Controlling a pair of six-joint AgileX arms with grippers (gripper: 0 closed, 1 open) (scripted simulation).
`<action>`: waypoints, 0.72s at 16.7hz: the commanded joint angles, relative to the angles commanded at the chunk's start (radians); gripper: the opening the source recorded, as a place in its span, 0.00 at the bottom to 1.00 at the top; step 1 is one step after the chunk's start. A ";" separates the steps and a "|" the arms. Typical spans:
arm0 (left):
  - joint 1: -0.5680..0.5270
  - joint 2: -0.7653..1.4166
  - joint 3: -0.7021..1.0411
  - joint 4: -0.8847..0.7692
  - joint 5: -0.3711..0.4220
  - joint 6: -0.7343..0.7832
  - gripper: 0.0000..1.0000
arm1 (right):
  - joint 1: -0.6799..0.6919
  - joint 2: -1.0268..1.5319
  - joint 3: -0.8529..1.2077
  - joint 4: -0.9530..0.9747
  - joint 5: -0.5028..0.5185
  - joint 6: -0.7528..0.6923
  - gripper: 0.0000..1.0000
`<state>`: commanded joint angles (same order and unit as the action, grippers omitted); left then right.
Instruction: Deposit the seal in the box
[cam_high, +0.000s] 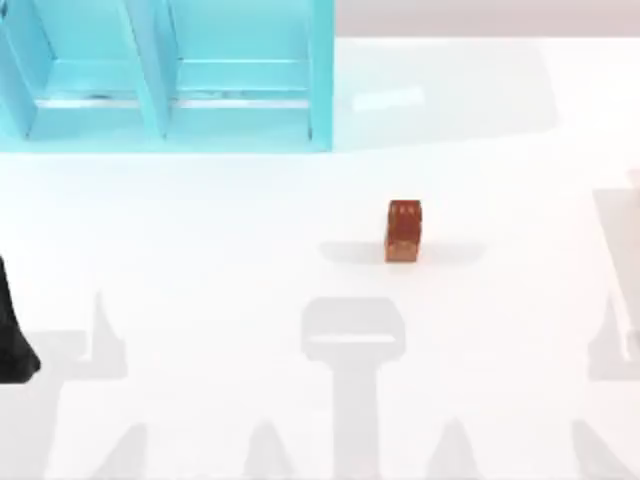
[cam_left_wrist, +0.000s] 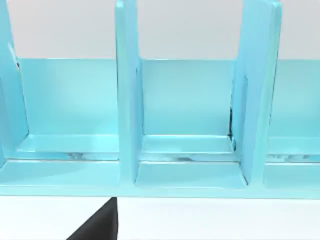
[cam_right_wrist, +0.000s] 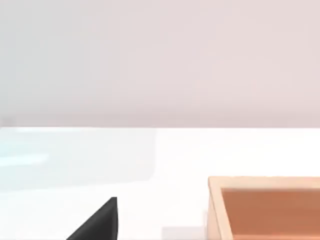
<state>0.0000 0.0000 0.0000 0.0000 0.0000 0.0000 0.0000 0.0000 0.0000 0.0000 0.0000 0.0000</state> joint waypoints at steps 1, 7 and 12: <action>0.000 0.000 0.000 0.000 0.000 0.000 1.00 | 0.000 0.000 0.000 0.000 0.000 0.000 1.00; 0.000 0.000 0.000 0.000 0.000 0.000 1.00 | 0.027 0.141 0.142 -0.064 -0.002 0.019 1.00; 0.000 0.000 0.000 0.000 0.000 0.000 1.00 | 0.094 0.506 0.478 -0.270 -0.001 0.078 1.00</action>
<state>0.0000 0.0000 0.0000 0.0000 0.0000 0.0000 0.0941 0.5060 0.4776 -0.2701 -0.0013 0.0782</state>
